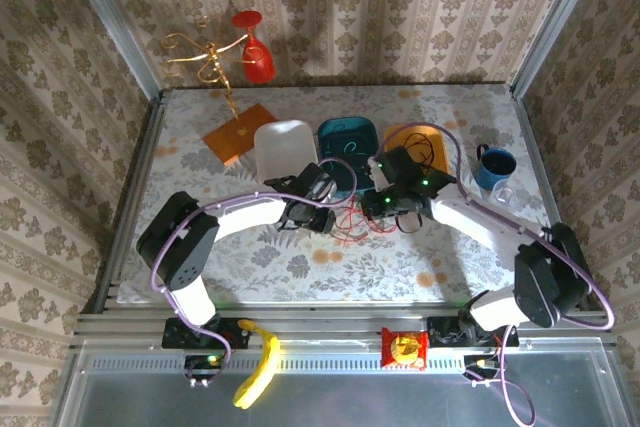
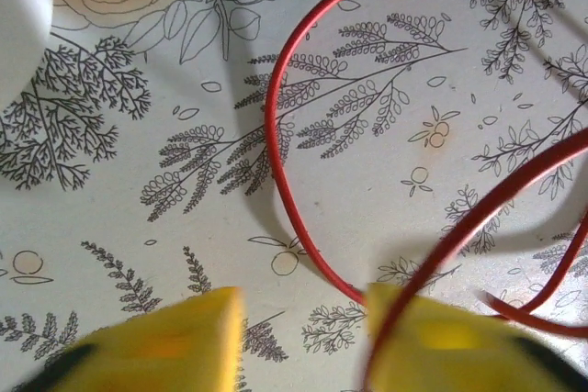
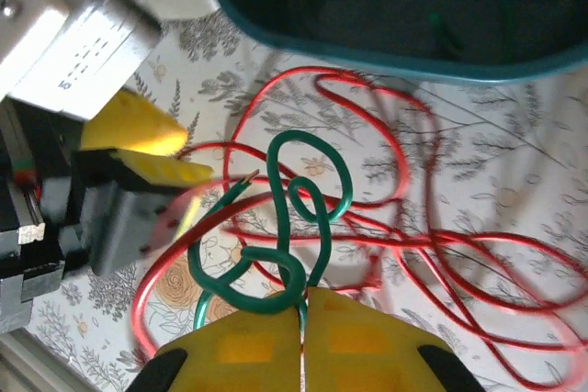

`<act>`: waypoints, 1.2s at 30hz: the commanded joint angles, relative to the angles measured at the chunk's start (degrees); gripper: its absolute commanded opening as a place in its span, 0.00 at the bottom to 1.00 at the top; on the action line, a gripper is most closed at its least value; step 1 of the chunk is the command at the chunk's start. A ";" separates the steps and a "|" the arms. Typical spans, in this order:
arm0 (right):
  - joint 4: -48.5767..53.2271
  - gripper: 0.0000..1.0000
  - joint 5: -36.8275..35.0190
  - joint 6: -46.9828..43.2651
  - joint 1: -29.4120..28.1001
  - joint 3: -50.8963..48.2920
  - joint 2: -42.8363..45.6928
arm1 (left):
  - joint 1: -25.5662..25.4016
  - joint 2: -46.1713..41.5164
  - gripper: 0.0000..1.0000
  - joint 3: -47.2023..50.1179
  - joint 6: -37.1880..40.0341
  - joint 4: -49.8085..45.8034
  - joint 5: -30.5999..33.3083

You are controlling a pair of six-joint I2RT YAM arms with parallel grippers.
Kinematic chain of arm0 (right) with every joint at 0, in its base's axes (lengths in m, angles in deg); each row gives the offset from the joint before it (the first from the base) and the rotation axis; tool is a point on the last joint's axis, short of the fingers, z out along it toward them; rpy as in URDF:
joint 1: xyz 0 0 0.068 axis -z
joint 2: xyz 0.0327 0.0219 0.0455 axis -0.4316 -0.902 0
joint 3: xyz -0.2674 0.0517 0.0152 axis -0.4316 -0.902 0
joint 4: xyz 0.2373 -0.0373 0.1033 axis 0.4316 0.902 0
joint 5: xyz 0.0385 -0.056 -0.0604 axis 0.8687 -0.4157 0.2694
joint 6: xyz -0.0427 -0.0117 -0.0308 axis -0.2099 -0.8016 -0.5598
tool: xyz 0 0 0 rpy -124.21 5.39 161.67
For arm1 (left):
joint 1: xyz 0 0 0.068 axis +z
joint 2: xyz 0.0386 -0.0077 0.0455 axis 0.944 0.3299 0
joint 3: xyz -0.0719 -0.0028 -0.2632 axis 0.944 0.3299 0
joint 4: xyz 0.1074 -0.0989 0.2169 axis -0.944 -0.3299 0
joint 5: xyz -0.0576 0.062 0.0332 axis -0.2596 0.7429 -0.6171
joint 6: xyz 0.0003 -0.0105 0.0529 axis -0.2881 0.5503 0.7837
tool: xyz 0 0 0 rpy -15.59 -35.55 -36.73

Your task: Untangle the cables

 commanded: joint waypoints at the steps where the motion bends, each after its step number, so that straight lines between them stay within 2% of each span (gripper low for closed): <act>1: -2.79 0.09 1.54 4.23 3.31 -1.85 5.88 | -0.46 0.73 0.12 -0.60 1.16 -0.86 -0.97; 2: -2.71 0.09 1.55 4.32 3.94 -2.20 6.79 | -0.41 0.55 0.08 -0.63 1.14 -1.02 -0.81; 4: -2.23 0.09 1.88 4.11 4.83 -2.57 7.67 | -0.46 -0.77 0.07 -0.47 1.41 -0.41 -1.41; 6: -1.46 0.09 2.65 3.49 5.03 -2.83 7.84 | -0.66 -4.03 0.16 0.74 2.51 2.98 -3.62; 12: -1.70 0.09 9.34 3.33 5.98 -4.37 9.06 | -0.80 -15.58 0.53 6.27 4.86 15.12 -11.65; 14: -2.61 0.09 13.03 3.71 6.67 -4.90 10.39 | -0.79 -17.92 0.61 8.71 4.43 20.31 -12.92; 18: -3.07 0.10 19.74 3.64 7.37 -4.41 13.06 | -0.83 -19.11 0.69 11.61 3.02 27.68 -11.79; 21: -2.12 0.10 22.61 3.45 7.59 -3.44 14.50 | -0.80 -18.85 0.72 12.38 2.54 32.50 -13.14; 27: -1.02 0.10 23.23 3.51 7.85 -2.71 15.95 | -0.81 -16.40 0.71 10.07 3.30 33.38 -16.20; 31: -1.03 0.11 22.44 4.29 8.11 -2.66 16.05 | -0.72 -17.40 0.71 11.93 2.21 39.49 -25.83; 34: -1.46 0.11 20.64 5.06 8.42 -2.71 15.71 | -0.74 -17.20 0.71 10.99 2.62 37.65 -30.87; 36: -1.72 0.11 19.47 5.58 8.47 -2.51 15.44 | -0.72 -17.22 0.69 10.48 3.16 35.95 -31.70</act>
